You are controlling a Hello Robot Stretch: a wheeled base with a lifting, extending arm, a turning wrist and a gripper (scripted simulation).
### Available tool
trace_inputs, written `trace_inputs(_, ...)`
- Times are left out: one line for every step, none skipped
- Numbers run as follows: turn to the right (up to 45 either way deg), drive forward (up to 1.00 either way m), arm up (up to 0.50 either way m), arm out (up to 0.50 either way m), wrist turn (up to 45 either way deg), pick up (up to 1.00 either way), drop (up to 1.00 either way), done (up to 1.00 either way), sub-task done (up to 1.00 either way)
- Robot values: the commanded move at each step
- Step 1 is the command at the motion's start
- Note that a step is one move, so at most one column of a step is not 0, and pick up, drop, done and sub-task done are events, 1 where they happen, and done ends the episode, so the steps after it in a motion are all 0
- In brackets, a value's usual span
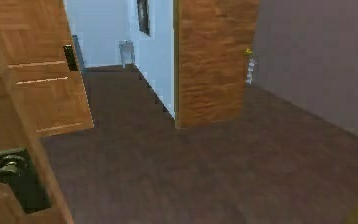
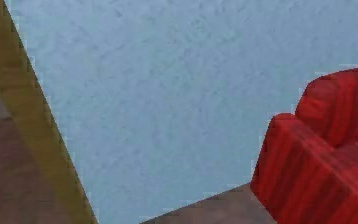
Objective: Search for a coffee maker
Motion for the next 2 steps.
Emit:
trace_inputs(0.0, 0.6, 0.0, 0.0, 0.0, 0.0, 0.0, 0.0, 0.0)
trace_inputs(-18.0, 0.0, 0.0, 0.0, 0.0, 0.0, 0.0, 0.0, 0.0)
